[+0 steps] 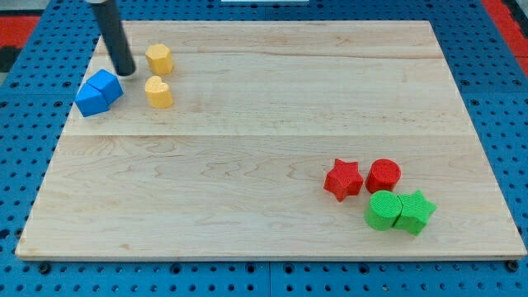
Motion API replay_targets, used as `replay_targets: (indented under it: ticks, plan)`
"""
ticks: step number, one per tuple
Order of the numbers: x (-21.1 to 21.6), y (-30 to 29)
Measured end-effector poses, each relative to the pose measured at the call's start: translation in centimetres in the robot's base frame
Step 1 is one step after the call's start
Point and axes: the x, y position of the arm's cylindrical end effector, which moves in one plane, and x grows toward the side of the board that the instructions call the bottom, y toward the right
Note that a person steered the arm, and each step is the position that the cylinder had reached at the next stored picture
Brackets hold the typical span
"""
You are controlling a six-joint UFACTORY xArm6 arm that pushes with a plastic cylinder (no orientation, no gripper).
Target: Push the blue cube and blue triangle towards the bottom center of the board
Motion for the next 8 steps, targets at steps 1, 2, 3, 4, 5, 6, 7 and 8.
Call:
replay_targets:
  ticks: [1,2,3,4,5,6,7,8]
  plan:
    - [1.1,-3.2]
    - [3.4,-3.5]
    - [5.2,-3.5]
    - [7.8,-3.5]
    - [10.7,-3.4]
    - [14.0,-3.1]
    - [15.2,-1.2]
    - [15.2,0.9]
